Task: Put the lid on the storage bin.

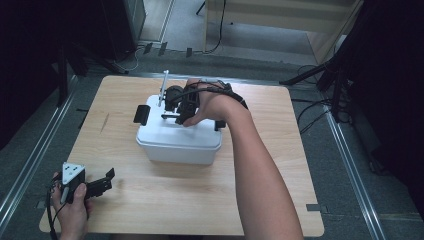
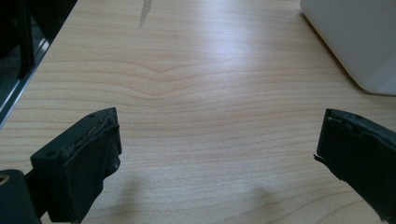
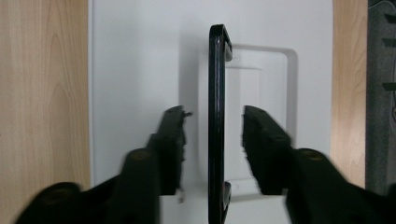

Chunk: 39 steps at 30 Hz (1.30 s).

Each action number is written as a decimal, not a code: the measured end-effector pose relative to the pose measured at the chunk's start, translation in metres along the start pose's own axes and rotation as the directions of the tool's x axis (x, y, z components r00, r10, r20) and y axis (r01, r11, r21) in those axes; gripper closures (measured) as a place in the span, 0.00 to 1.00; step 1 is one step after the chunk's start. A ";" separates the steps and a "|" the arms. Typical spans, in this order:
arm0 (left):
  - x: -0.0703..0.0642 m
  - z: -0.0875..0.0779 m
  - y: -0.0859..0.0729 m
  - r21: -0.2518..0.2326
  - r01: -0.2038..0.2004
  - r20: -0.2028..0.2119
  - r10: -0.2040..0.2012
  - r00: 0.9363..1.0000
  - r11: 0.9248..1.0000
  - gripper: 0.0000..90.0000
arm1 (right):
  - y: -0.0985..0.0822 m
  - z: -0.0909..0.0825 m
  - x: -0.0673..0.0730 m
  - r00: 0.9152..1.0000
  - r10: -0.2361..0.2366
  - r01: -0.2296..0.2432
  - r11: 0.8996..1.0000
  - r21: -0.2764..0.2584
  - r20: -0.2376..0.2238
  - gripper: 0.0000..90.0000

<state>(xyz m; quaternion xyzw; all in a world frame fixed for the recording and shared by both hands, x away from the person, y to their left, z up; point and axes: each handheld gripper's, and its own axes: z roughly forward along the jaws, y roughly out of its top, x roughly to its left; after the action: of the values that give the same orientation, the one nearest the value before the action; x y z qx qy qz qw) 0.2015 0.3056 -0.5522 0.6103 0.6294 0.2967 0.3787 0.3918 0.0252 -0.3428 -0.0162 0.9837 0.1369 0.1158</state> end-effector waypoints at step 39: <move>-0.001 0.000 0.000 -0.006 -0.010 -0.006 0.010 1.000 1.000 0.00 | -0.147 -0.048 0.030 0.966 0.231 -0.230 0.973 -0.026 0.113 0.00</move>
<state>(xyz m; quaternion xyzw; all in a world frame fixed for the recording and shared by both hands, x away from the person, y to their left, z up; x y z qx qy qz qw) 0.2013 0.3045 -0.5522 0.6115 0.6266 0.3021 0.3771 0.3610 -0.1292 -0.3439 0.1054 0.9697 0.1562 0.1553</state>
